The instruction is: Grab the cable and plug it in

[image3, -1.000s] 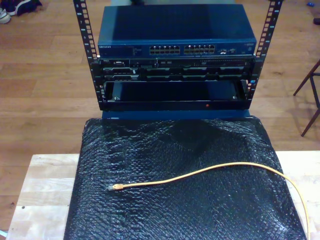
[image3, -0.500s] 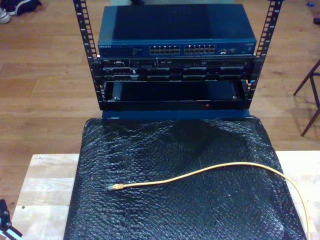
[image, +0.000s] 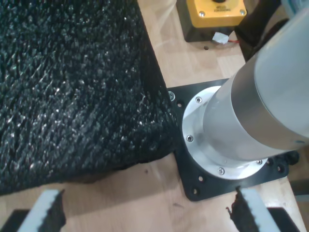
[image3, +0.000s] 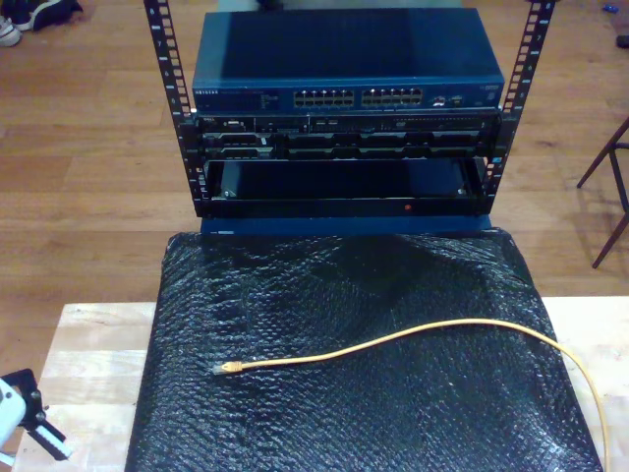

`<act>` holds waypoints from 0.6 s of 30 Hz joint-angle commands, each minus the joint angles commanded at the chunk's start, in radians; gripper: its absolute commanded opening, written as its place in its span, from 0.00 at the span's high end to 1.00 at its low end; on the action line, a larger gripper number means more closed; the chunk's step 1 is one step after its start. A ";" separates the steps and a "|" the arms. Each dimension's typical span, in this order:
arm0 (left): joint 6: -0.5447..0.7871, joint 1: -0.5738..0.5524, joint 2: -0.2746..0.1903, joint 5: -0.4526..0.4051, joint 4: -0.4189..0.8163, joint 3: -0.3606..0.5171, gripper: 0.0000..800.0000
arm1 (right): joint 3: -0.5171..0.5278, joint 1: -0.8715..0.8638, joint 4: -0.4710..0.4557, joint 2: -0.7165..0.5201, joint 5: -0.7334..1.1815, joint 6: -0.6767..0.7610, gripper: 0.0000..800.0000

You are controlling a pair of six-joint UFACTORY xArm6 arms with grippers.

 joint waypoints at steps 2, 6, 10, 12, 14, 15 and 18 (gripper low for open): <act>-0.002 -0.006 0.000 0.000 0.000 0.000 0.00 | -0.002 0.023 0.000 0.008 -0.006 0.014 0.00; -0.003 -0.020 0.000 0.000 0.000 -0.002 0.00 | -0.026 0.064 0.002 0.029 -0.009 0.040 0.00; -0.006 -0.034 0.003 0.000 -0.015 -0.014 0.00 | -0.055 0.098 0.002 0.049 -0.011 0.061 0.00; -0.012 -0.034 0.005 0.002 -0.028 -0.014 0.00 | -0.061 0.110 0.002 0.049 -0.011 0.063 0.00; -0.014 -0.034 0.011 0.002 -0.031 -0.014 0.00 | -0.063 0.132 0.002 0.052 -0.011 0.080 0.00; -0.014 -0.035 0.012 0.002 -0.032 -0.014 0.00 | -0.063 0.144 0.002 0.054 -0.011 0.087 0.00; -0.015 -0.035 0.012 0.002 -0.034 -0.015 0.00 | -0.063 0.178 0.002 0.071 -0.020 0.094 0.00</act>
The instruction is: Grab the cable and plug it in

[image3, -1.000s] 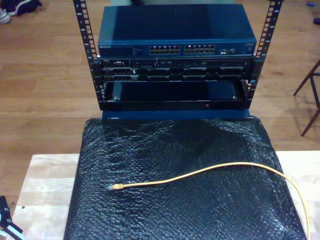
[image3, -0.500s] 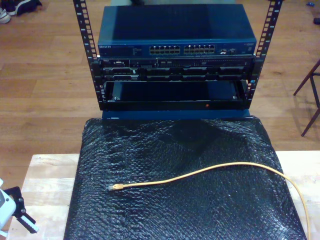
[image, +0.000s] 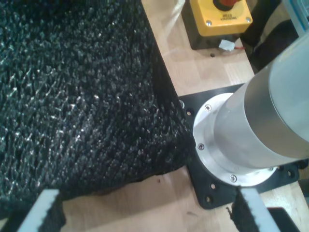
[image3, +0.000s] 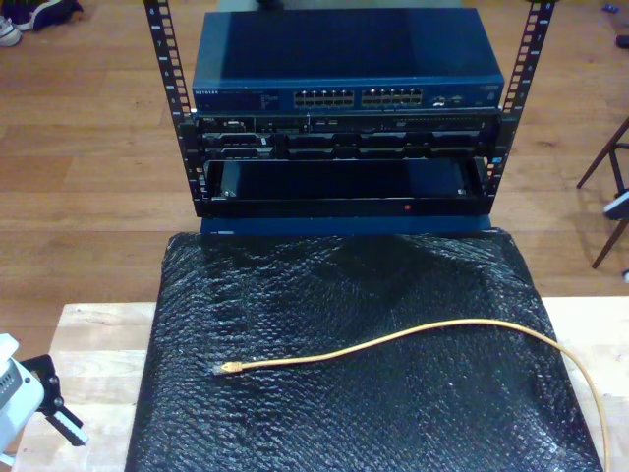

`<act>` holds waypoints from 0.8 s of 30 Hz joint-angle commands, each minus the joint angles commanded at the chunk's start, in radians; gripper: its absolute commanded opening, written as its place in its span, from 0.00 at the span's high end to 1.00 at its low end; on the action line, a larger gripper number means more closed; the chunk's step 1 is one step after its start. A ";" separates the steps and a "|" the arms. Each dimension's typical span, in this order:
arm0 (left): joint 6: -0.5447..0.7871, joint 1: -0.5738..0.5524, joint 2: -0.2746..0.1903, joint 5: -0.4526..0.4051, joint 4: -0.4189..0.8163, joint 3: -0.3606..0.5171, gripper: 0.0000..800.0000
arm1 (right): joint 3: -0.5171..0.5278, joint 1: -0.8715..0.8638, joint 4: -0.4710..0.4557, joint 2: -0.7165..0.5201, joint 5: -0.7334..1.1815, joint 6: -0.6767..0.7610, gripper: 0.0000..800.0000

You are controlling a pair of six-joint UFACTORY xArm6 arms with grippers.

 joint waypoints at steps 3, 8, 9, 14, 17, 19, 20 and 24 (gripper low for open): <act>0.000 0.000 0.000 0.002 -0.003 -0.002 0.00 | 0.003 0.054 -0.002 0.006 -0.058 0.015 0.00; -0.008 -0.006 0.002 0.005 -0.012 -0.011 0.00 | 0.002 0.150 -0.002 0.035 -0.106 0.072 0.00; -0.011 -0.006 0.002 0.005 -0.014 -0.012 0.00 | 0.000 0.164 -0.002 0.038 -0.110 0.080 0.00; -0.012 -0.006 0.002 0.005 -0.014 -0.012 0.00 | 0.000 0.247 -0.003 0.041 -0.166 0.135 0.00; -0.012 -0.008 0.009 0.006 -0.014 -0.011 0.00 | 0.002 0.288 -0.003 0.061 -0.186 0.147 0.00; -0.014 -0.008 0.020 0.006 -0.014 -0.011 0.00 | 0.000 0.315 -0.005 0.081 -0.196 0.175 0.00; -0.015 -0.011 0.025 0.006 -0.014 -0.011 0.00 | 0.000 0.333 -0.005 0.087 -0.204 0.186 0.00; -0.015 -0.012 0.025 0.005 -0.014 -0.011 0.00 | -0.002 0.388 -0.008 0.104 -0.245 0.195 0.00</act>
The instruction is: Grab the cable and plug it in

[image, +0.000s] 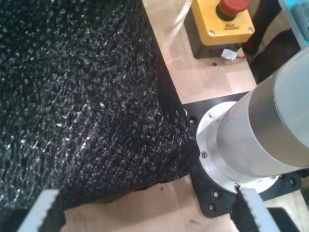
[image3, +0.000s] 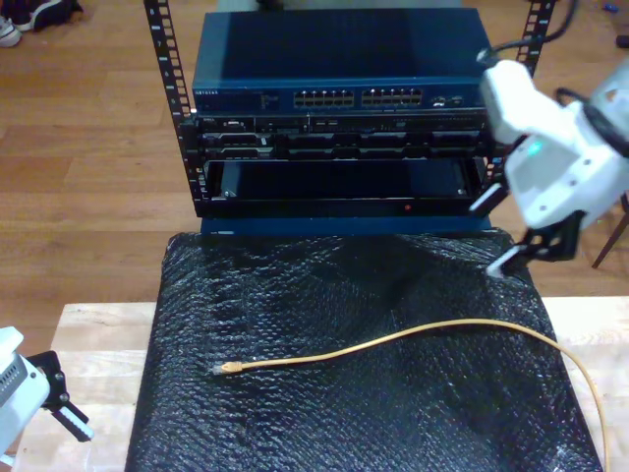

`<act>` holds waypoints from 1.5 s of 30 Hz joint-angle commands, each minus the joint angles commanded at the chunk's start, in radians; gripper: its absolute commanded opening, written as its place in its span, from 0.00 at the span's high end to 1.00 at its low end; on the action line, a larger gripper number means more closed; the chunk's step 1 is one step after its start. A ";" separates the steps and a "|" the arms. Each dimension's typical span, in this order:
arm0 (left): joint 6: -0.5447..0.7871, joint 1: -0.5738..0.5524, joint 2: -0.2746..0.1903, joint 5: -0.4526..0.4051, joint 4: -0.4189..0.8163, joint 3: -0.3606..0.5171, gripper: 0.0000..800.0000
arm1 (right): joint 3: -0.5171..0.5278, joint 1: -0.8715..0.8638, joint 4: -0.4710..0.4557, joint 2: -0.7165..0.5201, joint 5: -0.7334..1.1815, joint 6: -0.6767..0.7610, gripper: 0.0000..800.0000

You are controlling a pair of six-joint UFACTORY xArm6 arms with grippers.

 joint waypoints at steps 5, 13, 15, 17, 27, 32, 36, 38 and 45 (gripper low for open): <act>-0.005 0.000 0.006 -0.002 0.000 0.003 0.00 | -0.017 0.040 0.002 0.020 -0.005 0.031 0.00; -0.017 -0.002 0.006 0.000 0.000 0.003 0.00 | -0.031 0.120 0.000 0.043 -0.026 0.072 0.00; -0.017 -0.002 0.006 0.000 0.000 0.003 0.00 | -0.029 0.141 0.000 0.057 -0.051 0.075 0.00; -0.018 -0.002 0.006 0.000 0.000 0.002 0.00 | -0.029 0.161 -0.002 0.068 -0.064 0.077 0.00; -0.040 -0.002 0.005 -0.002 0.000 0.000 0.00 | -0.034 0.281 0.000 0.101 -0.153 0.157 0.01; -0.054 -0.002 0.008 -0.005 0.000 -0.002 0.00 | -0.066 0.342 -0.006 0.161 -0.167 0.181 0.01; -0.080 -0.031 0.009 -0.005 0.000 0.000 0.00 | -0.071 0.371 -0.008 0.187 -0.180 0.190 0.01; -0.107 -0.055 0.009 -0.006 0.000 0.002 0.00 | -0.071 0.388 -0.011 0.207 -0.201 0.212 0.01; -0.180 -0.121 0.009 -0.023 -0.009 0.002 0.00 | -0.075 0.457 -0.074 0.247 -0.261 0.270 0.01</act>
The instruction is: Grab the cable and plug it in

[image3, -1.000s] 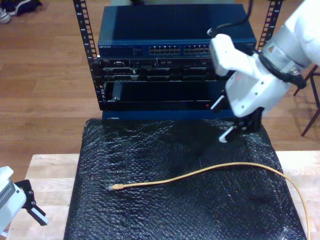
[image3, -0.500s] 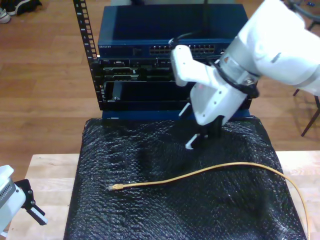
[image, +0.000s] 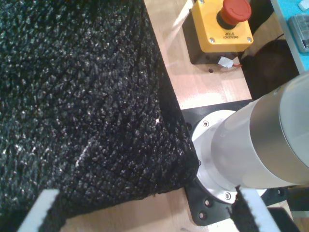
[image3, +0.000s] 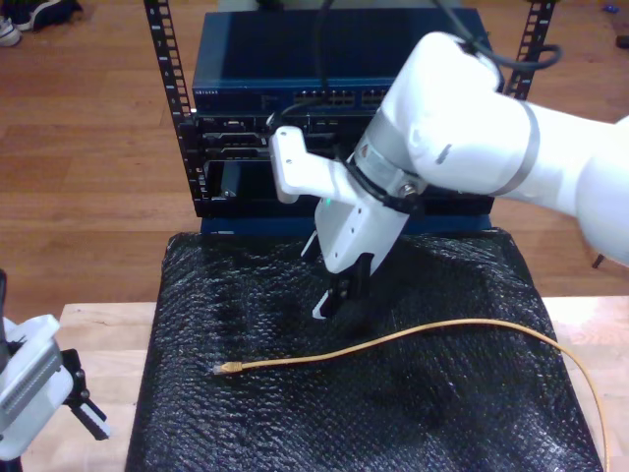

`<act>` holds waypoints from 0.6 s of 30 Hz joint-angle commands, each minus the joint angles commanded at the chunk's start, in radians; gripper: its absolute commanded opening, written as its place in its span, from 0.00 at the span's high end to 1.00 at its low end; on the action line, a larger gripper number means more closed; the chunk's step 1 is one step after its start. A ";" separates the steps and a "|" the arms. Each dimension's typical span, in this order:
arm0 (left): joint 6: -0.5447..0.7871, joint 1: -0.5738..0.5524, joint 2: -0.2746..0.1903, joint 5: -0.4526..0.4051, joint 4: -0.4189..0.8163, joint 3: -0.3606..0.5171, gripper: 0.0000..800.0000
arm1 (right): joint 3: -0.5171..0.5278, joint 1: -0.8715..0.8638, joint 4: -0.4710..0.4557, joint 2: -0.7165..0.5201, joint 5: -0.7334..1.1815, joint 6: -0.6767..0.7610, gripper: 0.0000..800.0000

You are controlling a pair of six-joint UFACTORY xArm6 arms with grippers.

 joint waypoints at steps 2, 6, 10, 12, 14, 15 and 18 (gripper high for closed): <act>-0.011 -0.008 0.000 -0.002 -0.020 0.000 0.00 | 0.002 0.031 -0.043 0.009 -0.017 0.021 0.01; -0.025 -0.018 0.006 -0.002 -0.038 -0.003 0.00 | 0.003 0.084 -0.114 0.038 -0.038 0.087 0.01; -0.029 -0.025 0.006 -0.006 -0.040 -0.006 0.00 | 0.003 0.141 -0.158 0.071 -0.071 0.123 0.01; -0.031 -0.026 0.006 -0.017 -0.040 -0.008 0.00 | 0.006 0.173 -0.181 0.089 -0.101 0.147 0.01; -0.029 -0.025 0.015 -0.034 -0.040 -0.006 0.00 | 0.008 0.207 -0.209 0.109 -0.118 0.187 0.01; -0.029 -0.025 0.023 -0.043 -0.040 -0.006 0.00 | 0.008 0.218 -0.224 0.118 -0.130 0.206 0.01; -0.028 -0.023 0.040 -0.071 -0.038 -0.008 0.00 | 0.009 0.227 -0.273 0.146 -0.167 0.262 0.01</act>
